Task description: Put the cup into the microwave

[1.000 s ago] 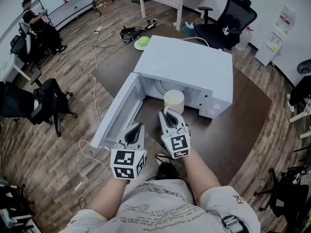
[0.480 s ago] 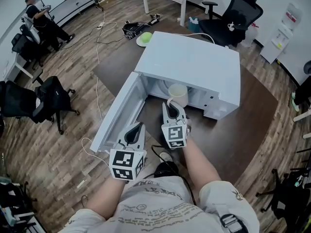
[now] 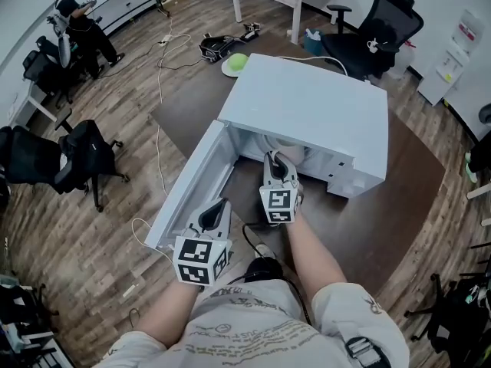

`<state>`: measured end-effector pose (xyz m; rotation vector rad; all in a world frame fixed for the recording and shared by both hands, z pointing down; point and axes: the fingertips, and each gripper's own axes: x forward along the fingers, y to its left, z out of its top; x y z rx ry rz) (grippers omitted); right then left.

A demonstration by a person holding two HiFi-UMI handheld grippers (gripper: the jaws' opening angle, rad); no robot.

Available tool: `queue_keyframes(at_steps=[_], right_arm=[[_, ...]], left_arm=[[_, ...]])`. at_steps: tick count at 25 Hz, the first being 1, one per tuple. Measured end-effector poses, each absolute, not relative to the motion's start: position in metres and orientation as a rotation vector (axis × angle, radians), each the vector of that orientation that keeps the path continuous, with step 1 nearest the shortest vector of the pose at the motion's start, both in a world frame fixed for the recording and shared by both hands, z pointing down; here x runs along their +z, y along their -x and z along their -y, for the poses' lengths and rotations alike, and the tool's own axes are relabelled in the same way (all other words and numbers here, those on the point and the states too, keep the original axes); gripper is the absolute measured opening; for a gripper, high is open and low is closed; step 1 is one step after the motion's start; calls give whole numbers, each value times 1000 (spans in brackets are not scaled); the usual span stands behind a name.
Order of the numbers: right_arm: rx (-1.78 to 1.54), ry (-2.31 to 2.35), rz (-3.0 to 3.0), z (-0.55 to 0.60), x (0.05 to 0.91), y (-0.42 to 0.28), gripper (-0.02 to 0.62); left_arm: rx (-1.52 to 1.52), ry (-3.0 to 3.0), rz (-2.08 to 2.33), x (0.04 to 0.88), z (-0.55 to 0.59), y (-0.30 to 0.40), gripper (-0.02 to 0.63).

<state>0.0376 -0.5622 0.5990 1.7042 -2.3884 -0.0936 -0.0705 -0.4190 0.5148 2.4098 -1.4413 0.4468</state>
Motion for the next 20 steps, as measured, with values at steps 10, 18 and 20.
queue_keyframes(at_steps=[10,18,20], right_arm=[[83,-1671,2513,582,609,-28,29],[112,-1693,2497,597,612,-32,31],[129,-1690,2481,595,616,-33,31]], left_arm=[[465,-2374,1449,526,424,78,12],[445,-2359,1461,525,433,80,12],[442,-2359,1457,526,433,79,12]])
